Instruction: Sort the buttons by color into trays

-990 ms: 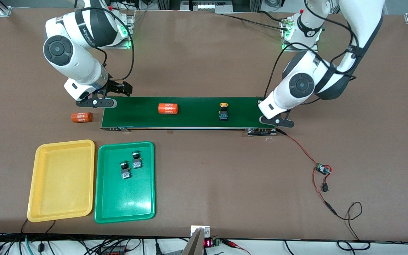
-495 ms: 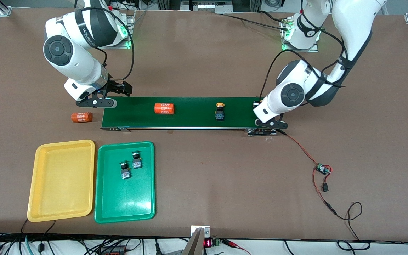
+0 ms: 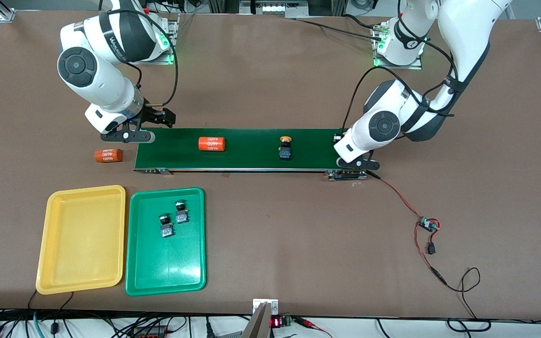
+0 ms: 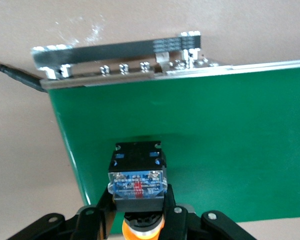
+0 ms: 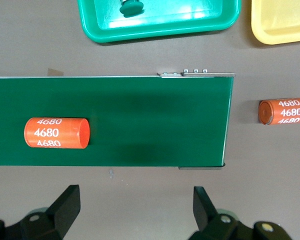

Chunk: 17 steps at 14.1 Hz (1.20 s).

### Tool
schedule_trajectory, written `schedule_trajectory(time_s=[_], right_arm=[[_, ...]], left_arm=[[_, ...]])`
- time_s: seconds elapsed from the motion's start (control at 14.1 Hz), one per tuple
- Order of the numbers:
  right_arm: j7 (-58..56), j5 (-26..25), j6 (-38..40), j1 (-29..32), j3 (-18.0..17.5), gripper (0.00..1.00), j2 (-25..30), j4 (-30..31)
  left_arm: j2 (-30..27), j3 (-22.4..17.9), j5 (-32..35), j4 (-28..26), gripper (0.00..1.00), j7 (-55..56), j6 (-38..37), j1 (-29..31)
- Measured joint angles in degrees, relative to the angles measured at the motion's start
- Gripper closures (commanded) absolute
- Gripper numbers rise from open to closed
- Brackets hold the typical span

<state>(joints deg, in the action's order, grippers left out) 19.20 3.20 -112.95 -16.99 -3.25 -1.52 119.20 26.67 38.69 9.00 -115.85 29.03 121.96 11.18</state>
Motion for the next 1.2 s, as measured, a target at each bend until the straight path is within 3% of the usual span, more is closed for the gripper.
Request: schedule_trajectory(time_s=[0.07, 0.57, 0.92, 1.2], right_arm=[[0.0, 0.0, 0.0, 0.0, 0.0, 0.0, 0.0, 0.0], [0.0, 0.0, 0.0, 0.04, 0.05, 0.0, 0.0, 0.01], [0.0, 0.0, 0.0, 0.1, 0.08, 0.0, 0.0, 0.02], [0.02, 0.0, 0.0, 0.1, 0.08, 0.0, 0.0, 0.02]], left_arm=[[0.03, -0.46, 0.0, 0.03, 0.0, -0.02, 1.3, 0.0], [-2.55, -2.34, 0.01, 4.32, 0.0, 0.0, 5.17, -0.04], [-11.08, -11.7, 0.01, 8.54, 0.0, -0.19, 4.84, 0.11], [-13.51, -14.43, 0.01, 11.24, 0.0, -2.03, 4.86, 0.0]])
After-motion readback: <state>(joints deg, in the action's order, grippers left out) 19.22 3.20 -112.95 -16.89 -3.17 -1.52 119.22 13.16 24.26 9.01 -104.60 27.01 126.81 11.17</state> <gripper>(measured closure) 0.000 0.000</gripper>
